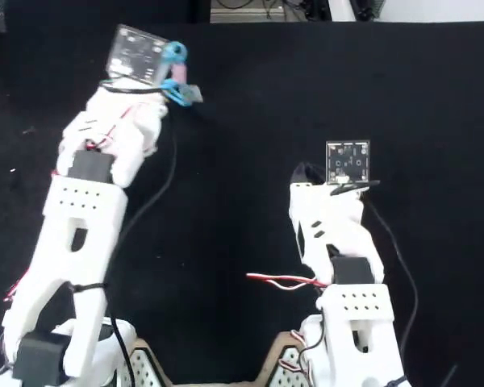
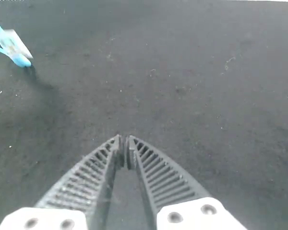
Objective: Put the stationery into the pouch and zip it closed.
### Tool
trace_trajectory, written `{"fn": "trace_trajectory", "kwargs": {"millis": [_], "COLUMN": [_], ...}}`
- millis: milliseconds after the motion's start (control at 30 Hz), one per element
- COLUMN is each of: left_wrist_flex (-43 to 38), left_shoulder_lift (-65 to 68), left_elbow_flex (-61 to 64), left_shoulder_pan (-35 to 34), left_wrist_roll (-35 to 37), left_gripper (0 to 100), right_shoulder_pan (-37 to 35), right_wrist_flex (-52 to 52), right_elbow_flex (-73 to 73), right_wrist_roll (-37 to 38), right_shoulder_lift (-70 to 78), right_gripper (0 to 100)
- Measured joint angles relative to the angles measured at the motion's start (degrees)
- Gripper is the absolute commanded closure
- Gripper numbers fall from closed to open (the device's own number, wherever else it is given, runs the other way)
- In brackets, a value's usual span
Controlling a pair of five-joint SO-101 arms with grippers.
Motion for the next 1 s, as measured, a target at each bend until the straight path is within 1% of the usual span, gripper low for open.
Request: {"fn": "trace_trajectory", "kwargs": {"millis": [300, 433, 500, 733, 867, 1000], "left_wrist_flex": [0.26, -0.53, -0.97, -4.04, -4.04, -0.44], "left_shoulder_lift": [1.76, 2.81, 4.31, 7.38, 7.38, 7.82], "left_elbow_flex": [0.09, 0.79, 0.79, 0.79, 0.79, -1.41], "left_shoulder_pan": [5.8, 7.82, 8.7, 10.99, 11.69, 11.69], "left_wrist_roll": [-0.09, -0.09, -0.09, 7.21, 8.26, 8.35], "left_gripper": [96, 87, 86, 86, 86, 85], "right_shoulder_pan": [0.0, 0.0, 0.0, 0.0, 0.0, 0.0], "right_wrist_flex": [0.0, 0.0, 0.0, 0.0, 0.0, 0.0], "right_elbow_flex": [0.0, 0.0, 0.0, 0.0, 0.0, 0.0], "right_wrist_roll": [0.0, 0.0, 0.0, 0.0, 0.0, 0.0], "right_shoulder_lift": [0.0, 0.0, 0.0, 0.0, 0.0, 0.0], "right_gripper": [98.6, 98.5, 98.5, 98.5, 98.4, 98.4]}}
